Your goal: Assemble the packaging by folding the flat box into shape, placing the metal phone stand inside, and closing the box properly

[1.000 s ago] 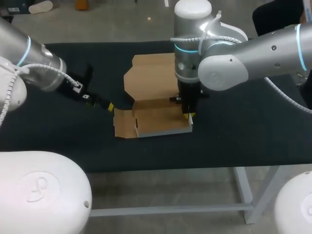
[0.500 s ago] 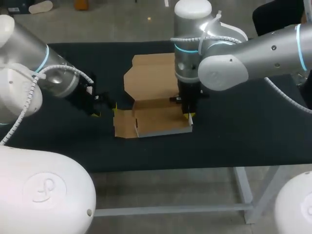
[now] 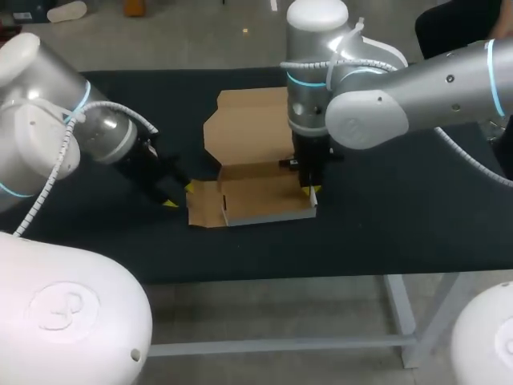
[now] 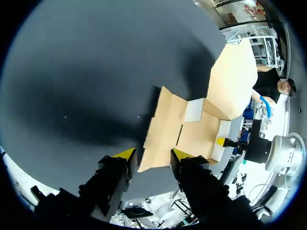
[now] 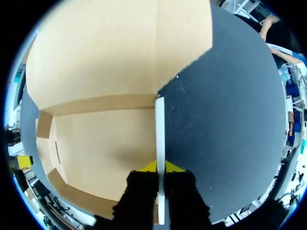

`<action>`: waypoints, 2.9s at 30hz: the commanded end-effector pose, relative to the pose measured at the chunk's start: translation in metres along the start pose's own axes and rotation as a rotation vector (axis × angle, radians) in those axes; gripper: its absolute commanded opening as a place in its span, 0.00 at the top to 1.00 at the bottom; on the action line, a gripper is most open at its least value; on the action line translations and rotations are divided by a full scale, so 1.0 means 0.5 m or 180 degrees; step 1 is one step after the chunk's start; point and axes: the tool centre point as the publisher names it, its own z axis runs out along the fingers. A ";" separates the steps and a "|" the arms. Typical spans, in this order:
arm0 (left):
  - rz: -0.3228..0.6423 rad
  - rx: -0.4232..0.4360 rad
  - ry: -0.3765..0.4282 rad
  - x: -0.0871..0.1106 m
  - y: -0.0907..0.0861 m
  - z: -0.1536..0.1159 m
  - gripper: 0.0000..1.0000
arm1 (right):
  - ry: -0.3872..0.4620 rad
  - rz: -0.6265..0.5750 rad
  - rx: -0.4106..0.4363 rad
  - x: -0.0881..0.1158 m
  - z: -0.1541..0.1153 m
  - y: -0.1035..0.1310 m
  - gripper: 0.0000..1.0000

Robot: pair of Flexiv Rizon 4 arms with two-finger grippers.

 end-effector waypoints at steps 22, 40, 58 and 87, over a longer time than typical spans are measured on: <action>0.0687 0.0047 0.0525 -0.019 -0.037 0.067 0.58 | -0.0011 0.0000 0.0013 0.002 -0.002 0.001 1.00; 0.0632 0.0018 0.0275 0.030 -0.026 0.079 1.00 | -0.0011 0.0000 0.0013 0.002 -0.002 0.001 1.00; 0.0499 0.0349 -0.0457 0.124 0.002 0.056 1.00 | -0.0011 0.0000 0.0013 0.002 -0.002 0.001 1.00; 0.0650 0.0350 -0.0146 0.055 0.006 -0.017 0.69 | -0.0011 0.0000 0.0013 0.002 -0.002 0.001 1.00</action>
